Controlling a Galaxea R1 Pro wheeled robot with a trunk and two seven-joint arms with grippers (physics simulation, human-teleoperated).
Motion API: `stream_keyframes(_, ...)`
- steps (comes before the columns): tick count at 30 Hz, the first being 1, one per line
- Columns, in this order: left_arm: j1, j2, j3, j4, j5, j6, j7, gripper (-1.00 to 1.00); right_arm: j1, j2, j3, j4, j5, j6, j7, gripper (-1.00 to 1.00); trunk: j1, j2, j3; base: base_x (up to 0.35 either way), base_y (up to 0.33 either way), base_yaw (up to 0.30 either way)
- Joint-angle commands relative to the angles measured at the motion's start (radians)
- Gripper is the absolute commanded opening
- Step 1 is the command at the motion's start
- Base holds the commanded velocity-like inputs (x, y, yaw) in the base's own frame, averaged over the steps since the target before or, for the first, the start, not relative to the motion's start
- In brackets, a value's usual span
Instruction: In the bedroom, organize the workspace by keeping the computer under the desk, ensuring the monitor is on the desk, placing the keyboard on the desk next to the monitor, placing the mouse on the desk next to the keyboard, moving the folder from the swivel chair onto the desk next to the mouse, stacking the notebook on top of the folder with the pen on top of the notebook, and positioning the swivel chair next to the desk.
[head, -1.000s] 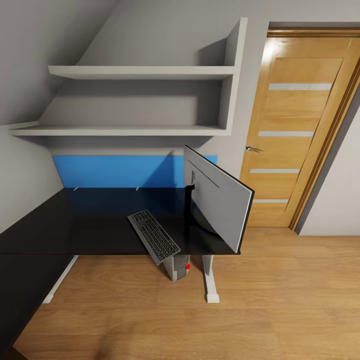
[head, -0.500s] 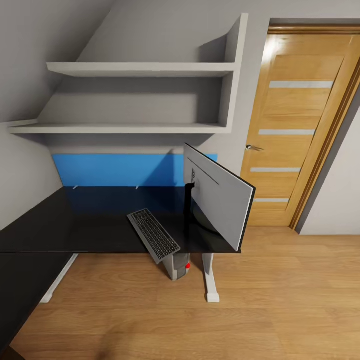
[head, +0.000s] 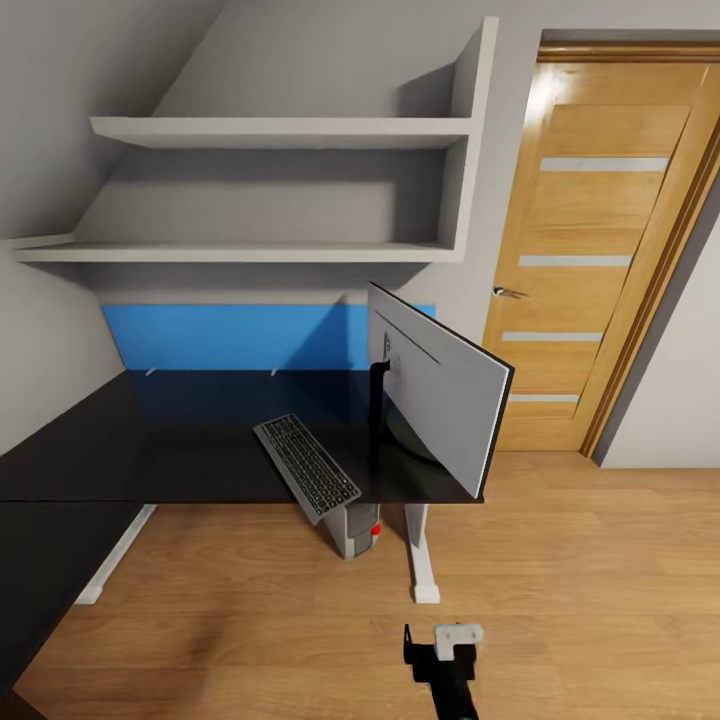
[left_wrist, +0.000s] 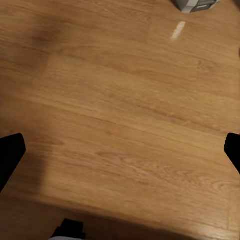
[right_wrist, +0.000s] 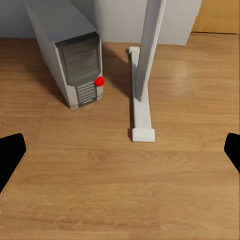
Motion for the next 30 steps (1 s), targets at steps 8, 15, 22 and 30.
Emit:
stream_keyframes(8, -0.001, -0.001, -0.002, -0.041, 0.004, 0.017, 0.002, 1.00, -0.123, -0.001, 0.002, -0.044, -0.321, 0.141, 0.163, 1.00, 0.031, -0.057, -0.026, 0.000, 0.000, 0.000)
stream_keyframes(15, -0.001, 0.002, -0.001, -0.180, 0.004, 0.215, 0.002, 1.00, -0.172, -0.002, 0.002, -0.105, -0.657, 0.168, 0.249, 1.00, 0.058, -0.106, -0.048, 0.000, 0.000, 0.000)
stream_keyframes(22, -0.001, -0.002, 0.001, -0.440, 0.005, 0.471, 0.009, 1.00, -0.188, -0.016, 0.010, -0.226, -0.723, 0.392, 0.264, 1.00, 0.085, -0.155, -0.070, 0.000, 0.000, 0.000)
stream_keyframes(30, -0.001, 0.000, 0.018, -0.435, 0.015, 0.508, 0.010, 1.00, -0.188, -0.018, 0.044, -0.237, -0.697, 0.430, 0.261, 1.00, 0.115, -0.211, -0.095, 0.000, 0.000, 0.000)
